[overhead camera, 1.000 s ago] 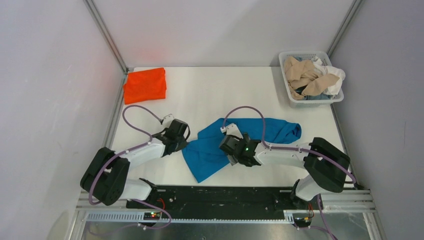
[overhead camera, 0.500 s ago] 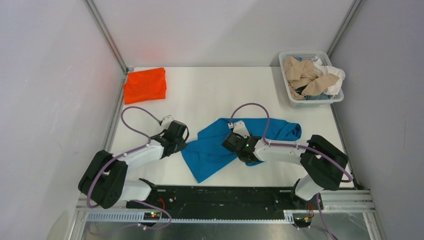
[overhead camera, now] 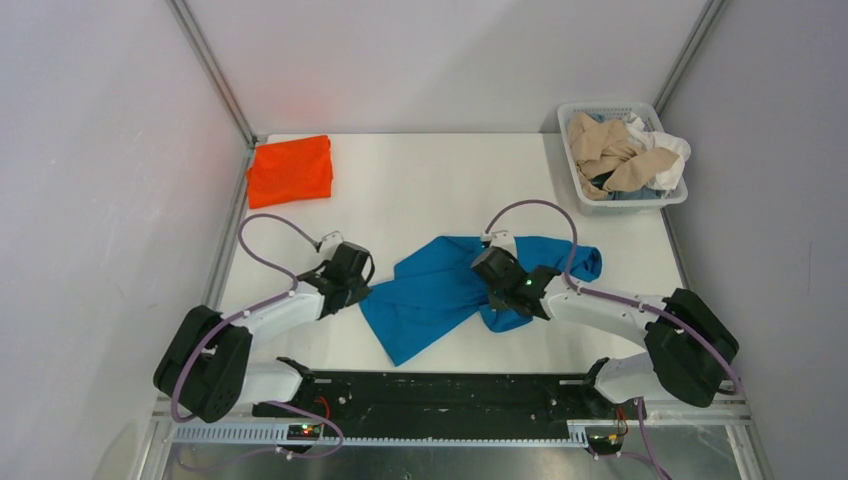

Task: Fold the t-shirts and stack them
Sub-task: Flatten out the tshirt

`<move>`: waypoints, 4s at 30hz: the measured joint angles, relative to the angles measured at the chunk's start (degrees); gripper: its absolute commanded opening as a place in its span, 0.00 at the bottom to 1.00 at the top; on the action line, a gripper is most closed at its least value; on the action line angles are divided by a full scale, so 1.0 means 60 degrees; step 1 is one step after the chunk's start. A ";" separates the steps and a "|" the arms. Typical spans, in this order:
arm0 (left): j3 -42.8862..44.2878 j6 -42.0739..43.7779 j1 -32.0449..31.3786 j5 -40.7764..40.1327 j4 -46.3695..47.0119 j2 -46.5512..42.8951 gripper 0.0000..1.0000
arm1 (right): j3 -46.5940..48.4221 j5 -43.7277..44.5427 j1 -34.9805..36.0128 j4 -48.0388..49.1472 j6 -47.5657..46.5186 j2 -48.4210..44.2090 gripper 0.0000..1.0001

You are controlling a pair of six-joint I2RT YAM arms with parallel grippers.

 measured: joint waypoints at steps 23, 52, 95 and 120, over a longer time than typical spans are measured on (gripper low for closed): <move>-0.0178 0.0284 0.1592 -0.0153 -0.0346 -0.1188 0.00 | -0.2914 -0.4499 -0.6692 0.0302 -0.0095 -0.4127 0.00; 0.0412 0.1042 0.2302 0.0109 -0.0630 -0.1563 0.00 | -0.1515 -0.1264 -0.1559 -0.0951 -0.0911 -0.3872 0.74; 0.0415 0.1359 0.2302 0.0175 -0.0634 -0.1814 0.00 | -0.0404 0.0659 0.0933 0.0951 -0.7308 0.0466 0.67; 0.0415 0.1515 0.2302 0.0171 -0.0630 -0.1880 0.00 | -0.0401 0.1752 -0.0838 0.2000 -0.6426 -0.0630 0.64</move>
